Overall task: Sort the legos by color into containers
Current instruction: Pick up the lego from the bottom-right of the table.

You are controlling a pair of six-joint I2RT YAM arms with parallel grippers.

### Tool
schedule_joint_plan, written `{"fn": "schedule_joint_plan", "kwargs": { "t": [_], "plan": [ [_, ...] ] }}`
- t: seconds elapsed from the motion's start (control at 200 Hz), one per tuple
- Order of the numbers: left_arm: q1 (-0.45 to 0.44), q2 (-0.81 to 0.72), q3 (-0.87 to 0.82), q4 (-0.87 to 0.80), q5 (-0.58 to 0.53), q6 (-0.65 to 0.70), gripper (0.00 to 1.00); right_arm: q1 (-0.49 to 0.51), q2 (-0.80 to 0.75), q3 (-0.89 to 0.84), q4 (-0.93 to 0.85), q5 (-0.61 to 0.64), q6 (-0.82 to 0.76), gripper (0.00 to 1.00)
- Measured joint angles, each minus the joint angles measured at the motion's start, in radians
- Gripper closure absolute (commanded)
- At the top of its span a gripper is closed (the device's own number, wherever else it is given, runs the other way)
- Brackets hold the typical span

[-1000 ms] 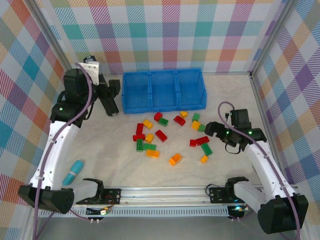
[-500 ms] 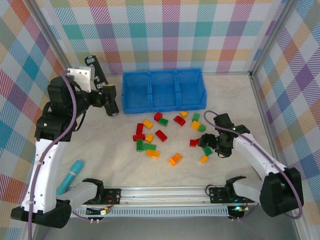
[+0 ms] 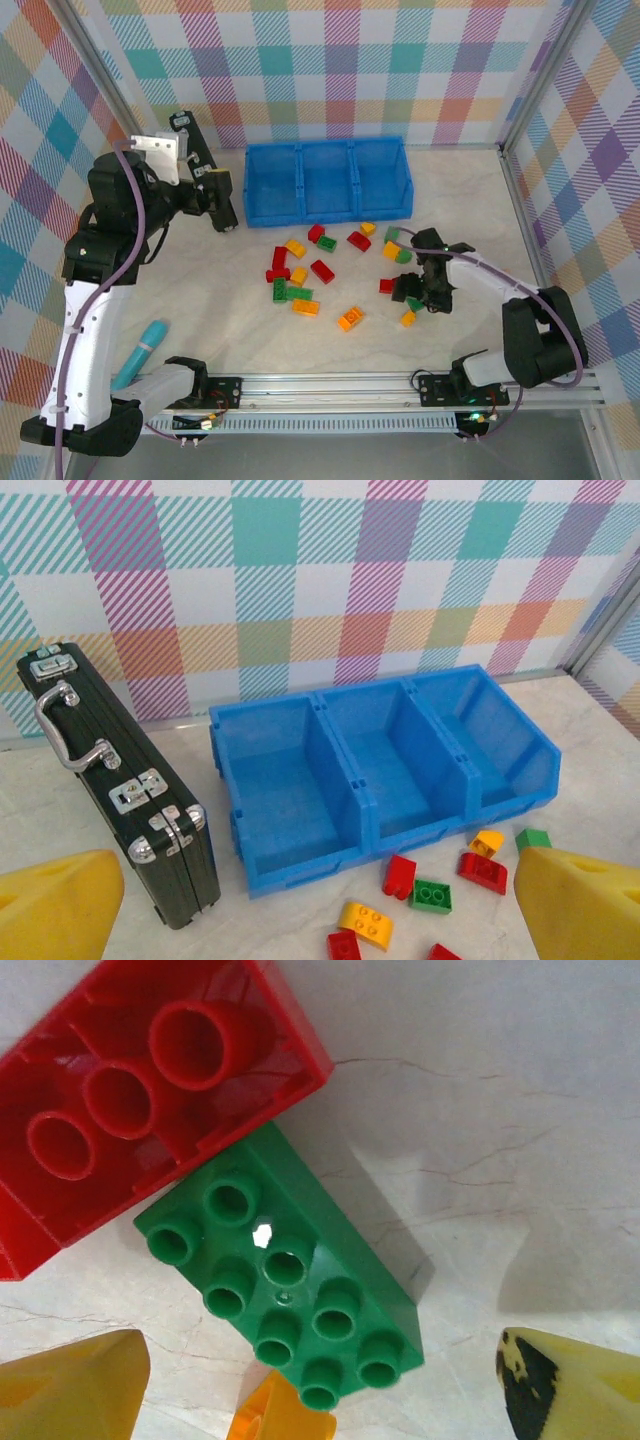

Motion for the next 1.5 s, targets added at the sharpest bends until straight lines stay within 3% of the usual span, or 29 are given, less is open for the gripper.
{"fn": "schedule_joint_plan", "kwargs": {
  "t": [0.735, 0.915, 1.115, 1.29, 1.5],
  "plan": [
    [0.0, 0.027, 0.009, -0.001, 0.011, -0.011, 0.0, 0.037, 0.131, 0.063, -0.039, 0.066, -0.036, 0.63],
    [0.0, 0.027, 0.009, 0.0, 0.011, -0.011, 0.0, 0.05, 0.136, 0.074, -0.043, 0.071, -0.043, 0.71],
    [0.0, 0.027, 0.009, 0.0, 0.011, -0.011, 0.0, 0.077, 0.119, 0.111, -0.064, 0.052, -0.043, 0.74],
    [0.0, 0.027, 0.009, 0.0, 0.004, -0.01, 0.0, 0.084, 0.039, 0.262, -0.172, 0.065, -0.062, 0.74],
    [0.0, 0.005, -0.025, 0.037, 0.006, -0.007, 0.0, 0.084, 0.111, 0.656, -0.26, 0.117, -0.161, 0.74]
  ]
}}
